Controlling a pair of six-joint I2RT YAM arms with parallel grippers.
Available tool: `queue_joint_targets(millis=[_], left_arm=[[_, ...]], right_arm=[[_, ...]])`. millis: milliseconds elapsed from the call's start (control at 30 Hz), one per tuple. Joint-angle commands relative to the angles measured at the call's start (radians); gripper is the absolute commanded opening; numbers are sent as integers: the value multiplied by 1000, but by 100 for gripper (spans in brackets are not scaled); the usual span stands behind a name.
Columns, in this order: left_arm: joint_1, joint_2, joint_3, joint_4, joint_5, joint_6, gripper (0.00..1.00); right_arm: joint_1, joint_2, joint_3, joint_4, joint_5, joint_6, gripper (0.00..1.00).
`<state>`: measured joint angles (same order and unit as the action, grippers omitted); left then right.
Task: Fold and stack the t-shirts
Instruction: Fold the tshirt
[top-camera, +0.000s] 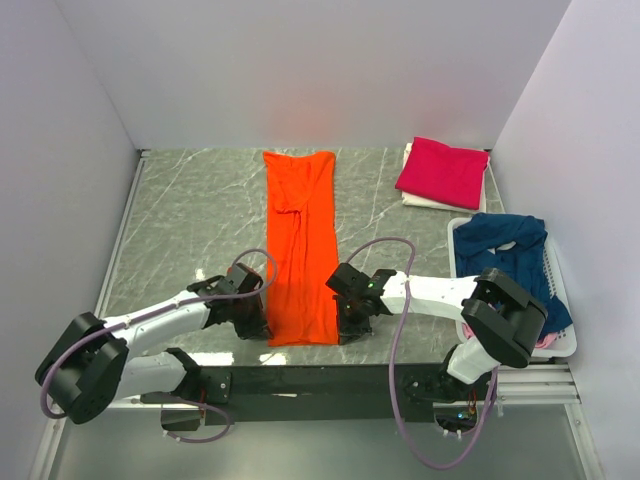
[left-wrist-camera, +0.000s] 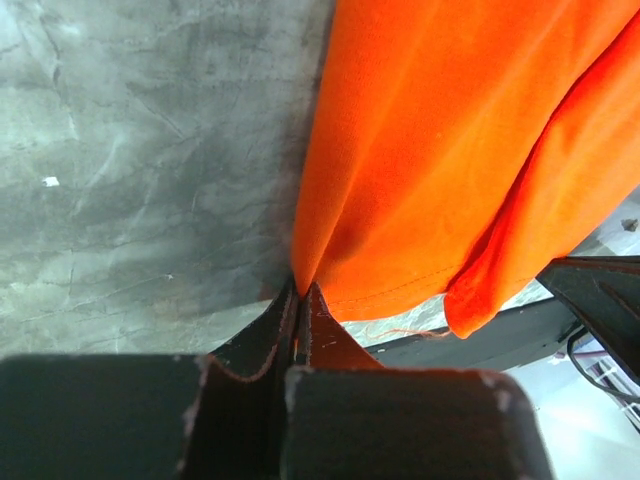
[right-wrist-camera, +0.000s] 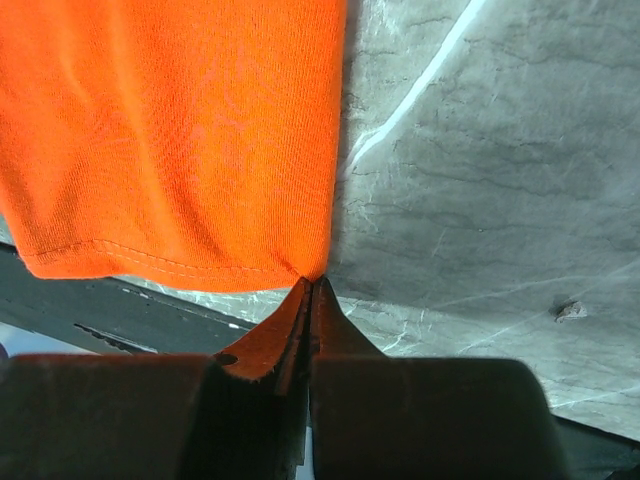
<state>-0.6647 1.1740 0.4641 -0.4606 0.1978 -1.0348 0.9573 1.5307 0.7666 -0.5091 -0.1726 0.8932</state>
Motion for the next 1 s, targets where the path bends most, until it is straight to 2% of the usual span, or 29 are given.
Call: queue_joint_targets(millis=[0,433,667,967], left_arm=[[-10,-11,-10,-93,-90,-7,0],[-10,-94,5,-105,-98,1,0],[-10,-106,64,-75,-69,25,0],[-10,-111,146,-89,-167,-2,0]], right_arm=[[12,13,-24,-25,68,6,0],[12,-23,14,-85,99,1,0],[11,-84,68,-141,130,9,0],[5,-89,195,-224,212,-25,0]])
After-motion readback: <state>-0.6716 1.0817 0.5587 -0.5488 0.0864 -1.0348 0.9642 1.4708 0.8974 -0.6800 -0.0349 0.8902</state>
